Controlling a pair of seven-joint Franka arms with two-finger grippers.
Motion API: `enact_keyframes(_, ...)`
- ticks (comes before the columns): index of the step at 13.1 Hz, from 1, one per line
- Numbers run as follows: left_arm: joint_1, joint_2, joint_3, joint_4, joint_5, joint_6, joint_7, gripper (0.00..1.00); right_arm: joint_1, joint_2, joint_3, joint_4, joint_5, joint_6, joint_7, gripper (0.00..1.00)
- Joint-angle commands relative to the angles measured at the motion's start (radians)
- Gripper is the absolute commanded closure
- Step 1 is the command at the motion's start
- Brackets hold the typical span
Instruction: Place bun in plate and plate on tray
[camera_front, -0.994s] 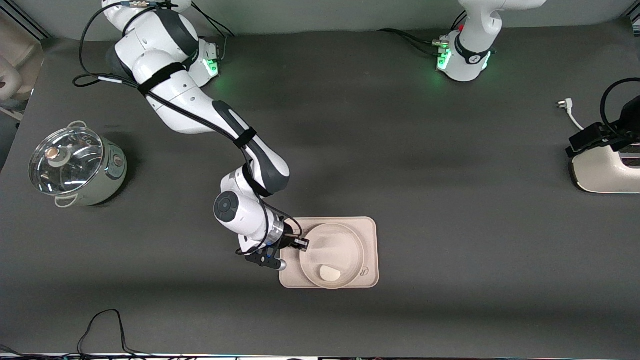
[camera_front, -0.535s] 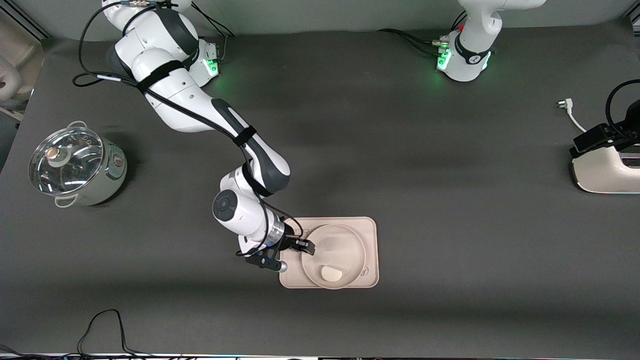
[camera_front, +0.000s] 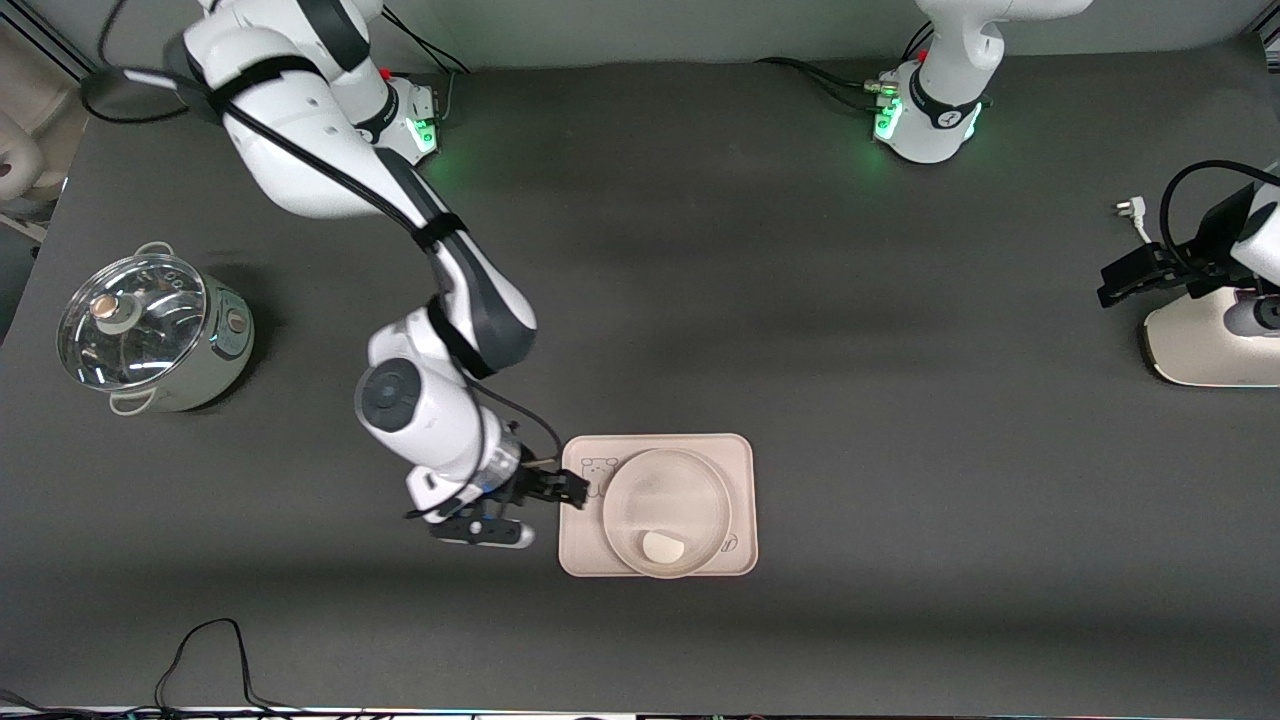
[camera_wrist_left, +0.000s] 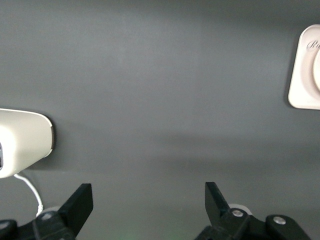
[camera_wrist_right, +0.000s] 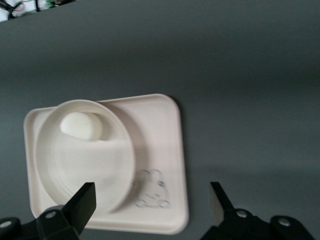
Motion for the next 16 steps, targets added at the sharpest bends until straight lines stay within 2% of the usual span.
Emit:
enact_keyframes(1,-0.004,-0.053,-0.006,-0.044,0.038,-0.015,-0.01,0.0,-0.022,-0.179,-0.066,-0.109,-0.007,-0.19,-0.081,0.0)
enact_keyframes(3,-0.001,-0.044,-0.005,-0.019,0.036,-0.028,-0.053,0.0,-0.033,-0.263,-0.14,-0.15,-0.008,-0.296,-0.142,0.0)
enact_keyframes(8,0.001,-0.038,-0.005,-0.01,0.038,-0.045,-0.041,0.0,-0.166,-0.636,-0.146,-0.486,-0.012,-0.305,-0.251,0.0)
enact_keyframes(10,0.0,-0.038,-0.005,-0.008,0.038,-0.041,-0.041,0.0,-0.183,-0.765,-0.142,-0.593,-0.081,-0.299,-0.257,0.0)
enact_keyframes(13,-0.004,-0.032,-0.005,-0.008,0.038,-0.036,-0.041,0.0,-0.229,-0.875,-0.125,-0.653,-0.106,-0.347,-0.257,0.0)
enact_keyframes(16,0.0,-0.021,-0.005,0.008,0.028,-0.039,-0.042,0.0,-0.232,-0.916,-0.117,-0.654,-0.109,-0.381,-0.259,0.0)
